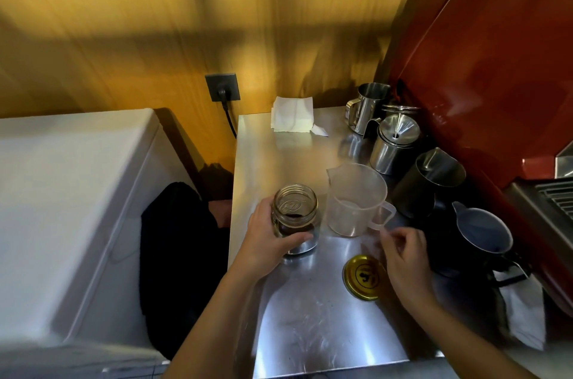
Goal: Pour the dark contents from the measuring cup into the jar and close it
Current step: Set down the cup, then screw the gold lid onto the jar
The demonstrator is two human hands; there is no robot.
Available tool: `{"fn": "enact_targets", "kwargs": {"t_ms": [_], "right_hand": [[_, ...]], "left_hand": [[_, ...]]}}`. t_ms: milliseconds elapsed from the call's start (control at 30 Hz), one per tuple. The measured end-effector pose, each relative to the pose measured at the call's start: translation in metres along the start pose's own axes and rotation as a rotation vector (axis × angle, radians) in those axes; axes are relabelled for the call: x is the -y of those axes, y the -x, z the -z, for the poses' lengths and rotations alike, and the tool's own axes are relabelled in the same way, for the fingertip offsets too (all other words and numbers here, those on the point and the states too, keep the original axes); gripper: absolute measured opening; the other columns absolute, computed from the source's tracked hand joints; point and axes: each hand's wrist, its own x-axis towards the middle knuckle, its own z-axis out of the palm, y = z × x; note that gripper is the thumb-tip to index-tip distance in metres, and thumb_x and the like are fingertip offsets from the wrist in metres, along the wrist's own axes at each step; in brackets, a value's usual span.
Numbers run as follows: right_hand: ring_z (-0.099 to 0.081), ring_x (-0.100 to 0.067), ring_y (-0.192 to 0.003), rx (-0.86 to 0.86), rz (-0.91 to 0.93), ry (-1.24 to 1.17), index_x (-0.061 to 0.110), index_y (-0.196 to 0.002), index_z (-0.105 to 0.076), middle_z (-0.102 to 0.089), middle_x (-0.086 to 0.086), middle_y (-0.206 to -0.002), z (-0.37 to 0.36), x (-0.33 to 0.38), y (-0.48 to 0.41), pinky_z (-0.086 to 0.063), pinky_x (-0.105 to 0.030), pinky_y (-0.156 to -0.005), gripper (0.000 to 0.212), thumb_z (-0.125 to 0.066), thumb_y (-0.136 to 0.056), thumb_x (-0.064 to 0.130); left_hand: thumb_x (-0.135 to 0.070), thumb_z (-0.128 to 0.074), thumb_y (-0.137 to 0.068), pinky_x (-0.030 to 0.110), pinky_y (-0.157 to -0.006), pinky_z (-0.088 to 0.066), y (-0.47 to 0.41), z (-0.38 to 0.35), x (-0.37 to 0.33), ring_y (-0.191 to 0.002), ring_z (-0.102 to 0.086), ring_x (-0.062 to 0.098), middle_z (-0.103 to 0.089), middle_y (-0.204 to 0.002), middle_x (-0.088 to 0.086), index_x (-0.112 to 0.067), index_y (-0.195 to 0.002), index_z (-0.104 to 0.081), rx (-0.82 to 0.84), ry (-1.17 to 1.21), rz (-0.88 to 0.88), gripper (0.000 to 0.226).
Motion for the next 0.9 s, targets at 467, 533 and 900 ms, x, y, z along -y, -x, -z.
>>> {"fn": "enact_targets", "kwargs": {"t_ms": [467, 533, 900], "right_hand": [[-0.041, -0.017, -0.112, 0.445, 0.473, 0.506, 0.022, -0.123, -0.051, -0.055, -0.007, -0.123, 0.015, -0.033, 0.035, -0.024, -0.031, -0.09, 0.062, -0.058, -0.07, 0.052], [-0.047, -0.022, -0.109, 0.459, 0.47, 0.496, 0.022, -0.122, -0.052, -0.055, -0.006, -0.12, 0.017, -0.03, 0.034, -0.027, -0.032, -0.09, 0.062, -0.063, -0.069, 0.053], [-0.046, -0.017, -0.107, 0.359, 0.765, 0.281, 0.023, -0.123, -0.05, -0.057, -0.008, -0.118, 0.016, 0.057, 0.01, -0.036, -0.028, -0.089, 0.06, -0.064, -0.072, 0.053]], "left_hand": [[-0.043, -0.086, -0.05, 0.05, -0.104, -0.046, -0.003, -0.005, 0.006, -0.12, -0.053, 0.022, -0.056, -0.124, 0.002, -0.037, -0.117, -0.041, -0.073, -0.024, -0.015, 0.081], [-0.047, -0.086, -0.05, 0.048, -0.103, -0.047, -0.002, -0.006, 0.007, -0.118, -0.053, 0.019, -0.056, -0.123, -0.001, -0.041, -0.116, -0.04, -0.071, -0.038, -0.013, 0.081], [-0.059, -0.082, -0.046, 0.047, -0.105, -0.047, 0.002, -0.01, 0.006, -0.122, -0.051, 0.018, -0.055, -0.127, -0.003, -0.042, -0.12, -0.039, -0.063, 0.003, 0.017, 0.087]]}}
